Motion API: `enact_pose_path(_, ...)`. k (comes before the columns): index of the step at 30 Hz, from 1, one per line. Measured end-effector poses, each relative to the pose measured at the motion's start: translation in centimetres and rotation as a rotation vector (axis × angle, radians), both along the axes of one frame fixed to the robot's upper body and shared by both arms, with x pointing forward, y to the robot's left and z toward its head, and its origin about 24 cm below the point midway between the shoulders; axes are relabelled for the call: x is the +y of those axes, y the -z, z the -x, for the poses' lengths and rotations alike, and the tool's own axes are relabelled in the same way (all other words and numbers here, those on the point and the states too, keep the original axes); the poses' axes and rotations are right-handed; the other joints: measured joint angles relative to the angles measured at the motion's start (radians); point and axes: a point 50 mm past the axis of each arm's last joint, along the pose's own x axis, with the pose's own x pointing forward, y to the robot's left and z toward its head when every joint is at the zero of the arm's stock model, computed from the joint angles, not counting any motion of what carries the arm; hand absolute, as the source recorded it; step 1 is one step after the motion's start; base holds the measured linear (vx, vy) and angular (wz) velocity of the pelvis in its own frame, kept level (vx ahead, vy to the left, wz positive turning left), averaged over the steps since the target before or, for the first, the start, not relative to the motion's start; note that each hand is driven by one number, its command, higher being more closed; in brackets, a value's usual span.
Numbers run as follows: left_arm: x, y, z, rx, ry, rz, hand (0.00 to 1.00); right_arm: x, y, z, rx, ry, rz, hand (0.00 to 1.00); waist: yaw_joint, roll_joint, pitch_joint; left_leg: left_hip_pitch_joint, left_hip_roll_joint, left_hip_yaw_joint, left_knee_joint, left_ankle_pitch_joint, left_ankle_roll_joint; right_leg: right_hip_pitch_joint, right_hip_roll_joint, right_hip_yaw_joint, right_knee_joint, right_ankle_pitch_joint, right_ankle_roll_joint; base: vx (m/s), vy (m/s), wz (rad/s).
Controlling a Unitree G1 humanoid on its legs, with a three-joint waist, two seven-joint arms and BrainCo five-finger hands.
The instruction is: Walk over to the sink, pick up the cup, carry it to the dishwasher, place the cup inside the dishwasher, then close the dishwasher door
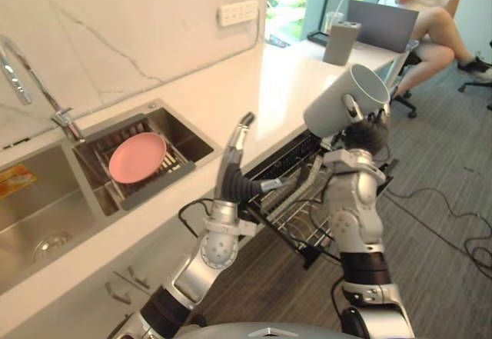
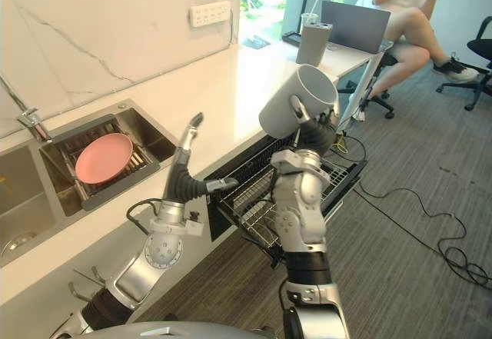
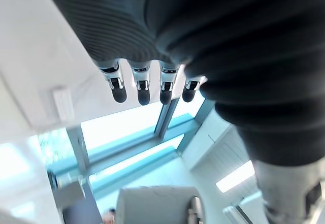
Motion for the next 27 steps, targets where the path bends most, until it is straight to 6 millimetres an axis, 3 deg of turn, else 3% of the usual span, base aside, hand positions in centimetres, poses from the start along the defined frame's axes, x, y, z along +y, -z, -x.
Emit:
enact_pose_path(4, -0.5, 2.4, 1.3, 0.272, 0.301, 0.135, 0.00, -4.9, 2.8, 0.4, 0.139, 0.112, 0.111, 1.00, -0.019, -0.005, 0.004, -0.001, 0.001, 0.001, 0.000, -0.002, -0.002, -0.001, 0.001, 0.002, 0.000, -0.003, 0.004, 0.04, -0.014, -0.02)
enact_pose_path(7, -0.8, 4.1, 2.9, 0.349, 0.464, 0.079, 0.00, -7.2, 5.0, 0.2, 0.286, 0.108, 0.232, 1.00, -0.020, -0.007, 0.009, -0.006, 0.003, -0.001, 0.000, -0.003, -0.001, -0.003, 0.002, 0.000, -0.001, -0.004, 0.005, 0.03, -0.010, 0.02)
enact_pose_path(11, -0.9, 6.3, 4.1, 0.431, 0.555, -0.032, 0.00, -8.3, 8.1, 0.2, 0.462, 0.048, 0.326, 1.00, -0.015, -0.007, 0.009, -0.017, 0.005, -0.011, 0.000, -0.005, -0.003, -0.003, 0.002, -0.005, -0.006, -0.004, 0.005, 0.02, -0.008, 0.07)
enact_pose_path(15, 0.4, 12.5, 5.5, 0.648, 0.532, -0.293, 0.00, -9.1, 11.2, 0.6, 0.621, 0.037, 0.365, 1.00, -0.003, -0.013, 0.015, -0.027, 0.001, -0.036, 0.000, 0.001, 0.004, 0.003, 0.002, -0.036, -0.006, -0.008, 0.010, 0.01, 0.000, 0.17)
enact_pose_path(17, 2.6, 16.3, 7.0, 0.774, 0.516, -0.480, 0.00, -9.0, 12.3, 0.6, 0.669, 0.017, 0.364, 1.00, -0.004, -0.020, 0.021, -0.038, -0.003, -0.059, 0.000, 0.001, 0.002, 0.006, 0.002, -0.058, -0.005, -0.015, 0.010, 0.00, 0.005, 0.31)
enact_pose_path(20, 6.3, 19.8, 8.3, 0.927, 0.441, -0.644, 0.00, -8.2, 12.6, -0.4, 0.698, -0.016, 0.414, 1.00, 0.009, -0.024, 0.062, -0.044, -0.008, -0.068, 0.000, 0.006, 0.009, 0.006, -0.001, -0.067, -0.003, -0.016, 0.010, 0.00, 0.009, 0.13)
enact_pose_path(22, 8.3, 21.1, 8.3, 0.984, 0.359, -0.706, 0.00, -8.0, 12.1, -1.4, 0.702, 0.001, 0.446, 1.00, 0.007, -0.022, 0.097, -0.068, -0.014, -0.091, 0.000, 0.011, 0.008, -0.001, -0.006, -0.090, -0.001, -0.013, 0.011, -0.04, 0.031, 0.34)
enact_pose_path(26, 11.1, 21.4, 6.4, 1.000, 0.193, -0.750, 0.00, -9.2, 9.5, -3.9, 0.692, 0.082, 0.464, 1.00, 0.034, -0.015, 0.192, -0.136, -0.015, -0.118, 0.000, 0.044, 0.027, -0.051, -0.010, -0.105, 0.012, 0.009, 0.000, -0.07, 0.051, 0.24)
enact_pose_path(27, 11.9, 21.3, 5.5, 0.996, 0.134, -0.756, 0.00, -9.9, 7.6, -4.9, 0.661, 0.120, 0.481, 1.00, 0.042, -0.012, 0.231, -0.160, -0.015, -0.119, 0.000, 0.054, 0.032, -0.075, -0.011, -0.106, 0.020, 0.021, 0.005, -0.08, 0.051, 0.10)
